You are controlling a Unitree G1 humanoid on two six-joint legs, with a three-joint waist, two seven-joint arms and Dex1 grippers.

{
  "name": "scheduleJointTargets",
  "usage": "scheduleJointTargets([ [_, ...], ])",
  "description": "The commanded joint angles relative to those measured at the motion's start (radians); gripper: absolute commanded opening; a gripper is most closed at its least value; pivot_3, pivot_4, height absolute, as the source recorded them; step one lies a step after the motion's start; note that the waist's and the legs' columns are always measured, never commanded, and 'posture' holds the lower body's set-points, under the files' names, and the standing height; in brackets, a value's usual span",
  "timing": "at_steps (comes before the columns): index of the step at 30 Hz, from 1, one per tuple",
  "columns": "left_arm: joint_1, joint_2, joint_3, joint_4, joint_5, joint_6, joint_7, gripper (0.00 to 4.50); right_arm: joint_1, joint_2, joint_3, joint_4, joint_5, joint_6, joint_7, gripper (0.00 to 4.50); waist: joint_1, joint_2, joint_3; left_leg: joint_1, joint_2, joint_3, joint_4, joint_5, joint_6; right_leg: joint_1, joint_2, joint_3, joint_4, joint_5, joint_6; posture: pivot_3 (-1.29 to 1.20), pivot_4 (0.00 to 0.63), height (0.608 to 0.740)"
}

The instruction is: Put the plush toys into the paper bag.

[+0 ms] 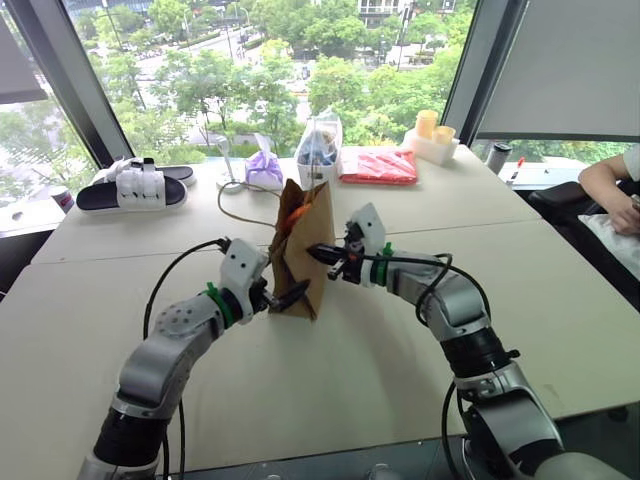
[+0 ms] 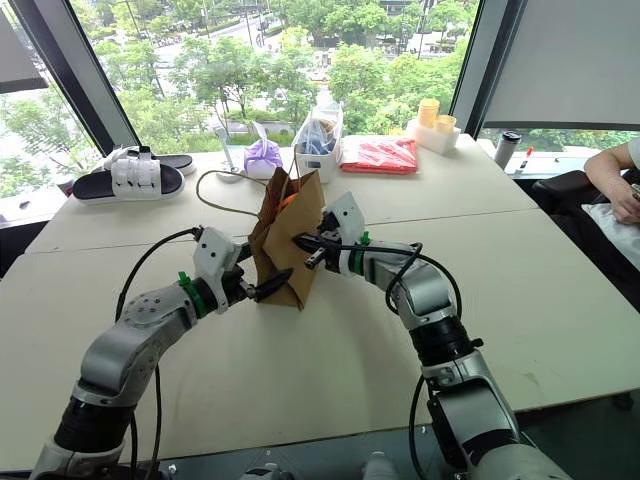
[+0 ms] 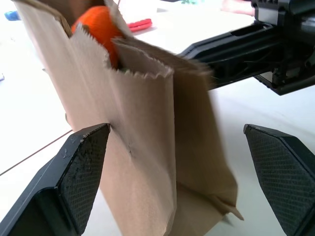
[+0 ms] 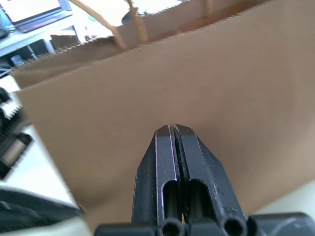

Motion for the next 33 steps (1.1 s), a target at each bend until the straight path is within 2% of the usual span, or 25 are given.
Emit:
scheduleJointTargets([
  [1,-0.027,-0.01,-0.01,-0.005,0.032,-0.026,0.02,4.5,-0.001,0.007,0.003,-0.056,0.002,0.004,0.007,0.02,0.0,0.0,0.0,0.0,0.0,0.0,0.0,0.0,0.0,0.0,0.0,0.0,0.0,0.0,0.0,0.0,0.15,0.74],
  [10,-0.044,-0.027,-0.003,0.024,0.093,-0.032,0.056,4.5,0.002,0.009,0.008,-0.063,-0.005,0.009,0.001,0.02,0.0,0.0,0.0,0.0,0.0,0.0,0.0,0.0,0.0,0.0,0.0,0.0,0.0,0.0,0.0,0.0,0.15,0.74],
  [13,-0.047,-0.042,0.007,0.025,0.079,-0.018,0.059,3.71,0.003,0.007,0.007,-0.065,-0.007,0.011,0.002,0.0,0.0,0.0,0.0,0.0,0.0,0.0,0.0,0.0,0.0,0.0,0.0,0.0,0.0,0.0,0.0,0.0,0.15,0.74],
  [19,-0.04,-0.068,0.024,0.011,0.054,0.016,0.062,0.67,0.004,0.004,0.007,-0.069,-0.008,0.016,0.002,0.0,0.0,0.0,0.0,0.0,0.0,0.0,0.0,0.0,0.0,0.0,0.0,0.0,0.0,0.0,0.0,0.0,0.15,0.74],
  [20,-0.04,-0.075,0.029,0.007,0.048,0.024,0.067,0.22,0.005,0.004,0.007,-0.071,-0.008,0.017,0.002,0.0,0.0,0.0,0.0,0.0,0.0,0.0,0.0,0.0,0.0,0.0,0.0,0.0,0.0,0.0,0.0,0.0,0.15,0.74],
  [21,-0.04,-0.079,0.033,0.004,0.043,0.029,0.07,0.04,0.005,0.003,0.007,-0.072,-0.008,0.018,0.001,0.0,0.0,0.0,0.0,0.0,0.0,0.0,0.0,0.0,0.0,0.0,0.0,0.0,0.0,0.0,0.0,0.0,0.15,0.74],
  [25,-0.036,-0.07,0.039,-0.012,0.029,0.058,0.063,0.04,0.01,-0.004,0.005,-0.092,-0.007,0.031,0.001,0.0,0.0,0.0,0.0,0.0,0.0,0.0,0.0,0.0,0.0,0.0,0.0,0.0,0.0,0.0,0.0,0.0,0.15,0.74],
  [28,-0.04,-0.024,0.067,-0.028,-0.025,0.069,-0.008,0.04,0.035,-0.051,-0.003,-0.169,0.0,0.064,0.013,0.0,0.0,0.0,0.0,0.0,0.0,0.0,0.0,0.0,0.0,0.0,0.0,0.0,0.0,0.0,0.0,0.0,0.15,0.74],
  [33,-0.118,0.086,0.135,0.051,-0.146,0.048,-0.209,0.04,0.144,-0.255,-0.1,-0.388,0.105,0.21,0.101,0.0,0.023,0.0,0.0,0.0,0.0,0.0,0.001,0.0,0.0,0.0,0.0,0.0,-0.001,0.0,0.0,0.0,0.15,0.74],
])
